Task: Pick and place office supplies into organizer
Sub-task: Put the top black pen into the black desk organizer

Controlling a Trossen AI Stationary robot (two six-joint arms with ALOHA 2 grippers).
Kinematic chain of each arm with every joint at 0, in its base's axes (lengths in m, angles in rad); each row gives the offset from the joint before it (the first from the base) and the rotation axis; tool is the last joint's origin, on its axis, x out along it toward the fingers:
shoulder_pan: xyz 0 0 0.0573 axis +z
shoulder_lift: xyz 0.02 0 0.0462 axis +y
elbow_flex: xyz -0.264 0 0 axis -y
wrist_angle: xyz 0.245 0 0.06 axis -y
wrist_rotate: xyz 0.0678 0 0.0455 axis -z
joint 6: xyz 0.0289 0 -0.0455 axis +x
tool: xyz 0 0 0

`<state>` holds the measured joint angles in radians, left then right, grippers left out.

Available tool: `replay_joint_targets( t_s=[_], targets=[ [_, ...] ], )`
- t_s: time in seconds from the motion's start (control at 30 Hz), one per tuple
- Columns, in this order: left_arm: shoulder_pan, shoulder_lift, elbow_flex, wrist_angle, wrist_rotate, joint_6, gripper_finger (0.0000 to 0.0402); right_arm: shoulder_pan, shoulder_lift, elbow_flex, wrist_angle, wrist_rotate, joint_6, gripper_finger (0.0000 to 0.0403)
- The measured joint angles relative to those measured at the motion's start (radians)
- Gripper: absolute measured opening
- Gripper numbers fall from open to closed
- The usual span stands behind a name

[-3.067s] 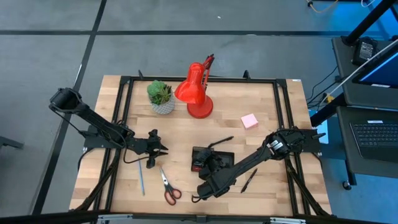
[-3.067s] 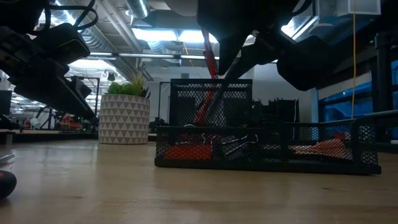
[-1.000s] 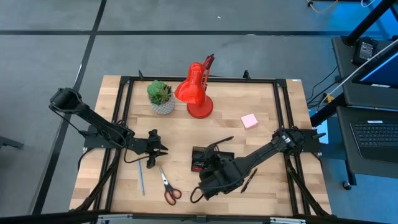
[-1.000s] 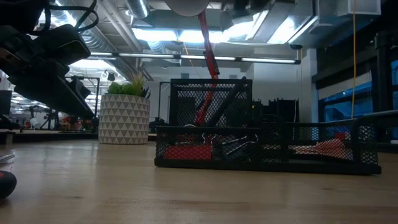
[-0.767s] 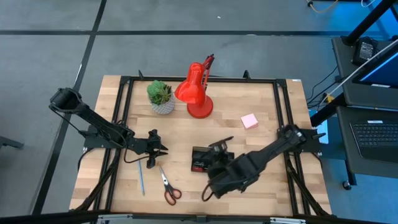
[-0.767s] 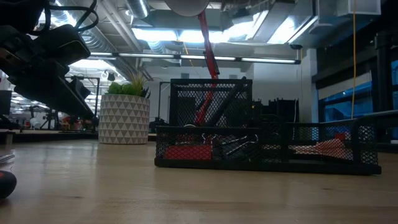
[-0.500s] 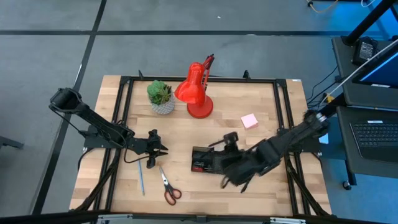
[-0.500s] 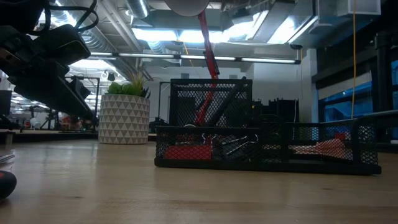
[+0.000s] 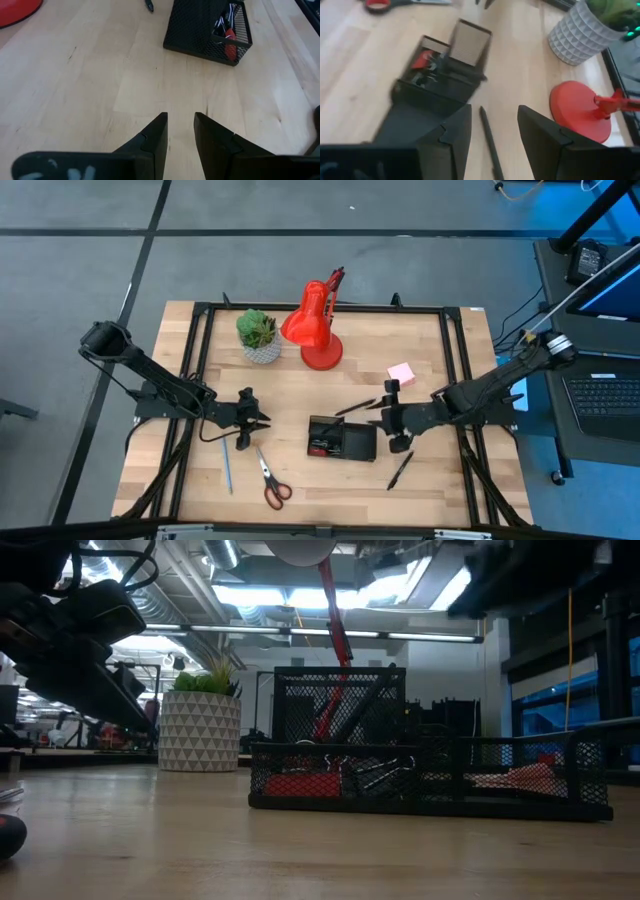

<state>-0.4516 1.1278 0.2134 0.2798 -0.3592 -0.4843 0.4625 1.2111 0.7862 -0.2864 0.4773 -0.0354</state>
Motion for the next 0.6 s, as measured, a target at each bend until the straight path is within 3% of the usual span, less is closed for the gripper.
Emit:
replay_joint_targets(
  t_s=[0.17, 0.27, 0.6],
  targets=[
    [0.0, 0.0, 0.0, 0.0, -0.037, 0.0, 0.009, -0.08, -0.051, -0.266, 0.333, -0.017, -0.074, 0.0163],
    [0.0, 0.0, 0.0, 0.0, -0.058, 0.0, 0.009, -0.139, -0.064, -0.395, 0.497, -0.101, -0.078, 0.0163],
    [0.0, 0.0, 0.0, 0.0, -0.122, 0.036, 0.009, -0.335, -0.063, -0.66, 0.92, -0.31, -0.052, 0.0163]
  ],
)
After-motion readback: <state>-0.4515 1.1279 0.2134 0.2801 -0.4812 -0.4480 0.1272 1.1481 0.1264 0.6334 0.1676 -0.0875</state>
